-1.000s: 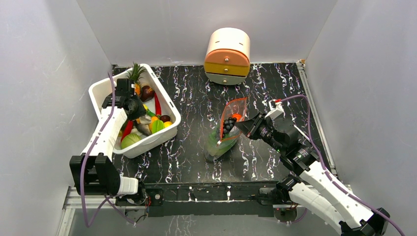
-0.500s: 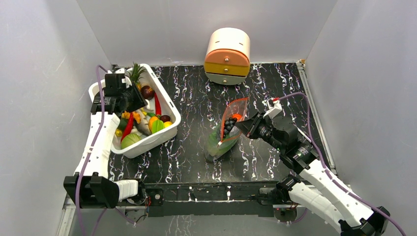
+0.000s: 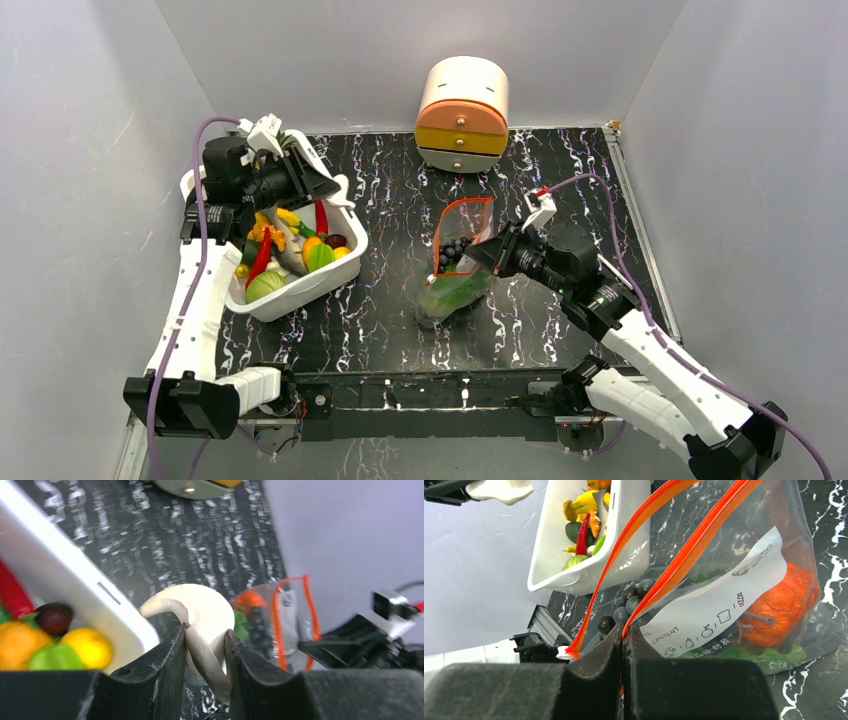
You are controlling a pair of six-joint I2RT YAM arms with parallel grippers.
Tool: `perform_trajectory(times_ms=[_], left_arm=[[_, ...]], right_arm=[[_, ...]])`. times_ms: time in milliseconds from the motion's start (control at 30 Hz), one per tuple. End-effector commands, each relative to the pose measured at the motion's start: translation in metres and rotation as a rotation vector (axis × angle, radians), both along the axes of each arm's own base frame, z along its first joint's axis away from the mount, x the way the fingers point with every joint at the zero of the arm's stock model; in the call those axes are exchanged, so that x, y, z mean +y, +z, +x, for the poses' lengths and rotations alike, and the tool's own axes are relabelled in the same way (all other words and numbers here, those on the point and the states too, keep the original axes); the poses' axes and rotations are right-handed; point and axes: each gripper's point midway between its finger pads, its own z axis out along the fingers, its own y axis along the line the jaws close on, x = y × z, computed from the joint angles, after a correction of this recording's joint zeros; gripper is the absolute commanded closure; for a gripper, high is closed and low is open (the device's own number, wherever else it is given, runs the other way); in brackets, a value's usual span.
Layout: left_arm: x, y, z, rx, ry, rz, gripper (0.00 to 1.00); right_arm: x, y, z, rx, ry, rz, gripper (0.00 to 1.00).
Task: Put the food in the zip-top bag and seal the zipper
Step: Pick up the fake vegetable from the bin, then place the fake vegetable in the zipper food storage bag.
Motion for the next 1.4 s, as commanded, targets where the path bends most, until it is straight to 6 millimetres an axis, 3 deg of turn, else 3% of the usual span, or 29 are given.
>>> perform_trajectory(times_ms=[0, 333, 567, 867, 1133, 1367], left_arm=[[-0.043, 0.048, -0.024, -0.155, -0.21, -0.133, 0.95], [-0.135, 0.068, -0.068, -0.211, -0.524, -0.238, 0.93], [-0.173, 0.06, -0.083, -0.207, -0.641, -0.287, 0.93], [-0.198, 0.015, -0.078, -0.135, -0.692, -0.232, 0.91], [-0.2, -0.034, -0.06, -0.058, -0.616, -0.049, 0.92], [-0.207, -0.062, -0.055, -0.004, -0.599, 0.072, 0.92]], right_arm=[[0.013, 0.048, 0.001, -0.14, 0.062, 0.097, 1.0], [0.03, 0.057, -0.006, -0.177, 0.191, 0.101, 1.0], [0.033, 0.058, -0.008, -0.176, 0.205, 0.114, 1.0], [0.032, 0.06, -0.011, -0.179, 0.214, 0.126, 1.0], [0.031, 0.06, -0.014, -0.179, 0.212, 0.133, 1.0], [0.033, 0.053, -0.014, -0.171, 0.221, 0.135, 1.0]])
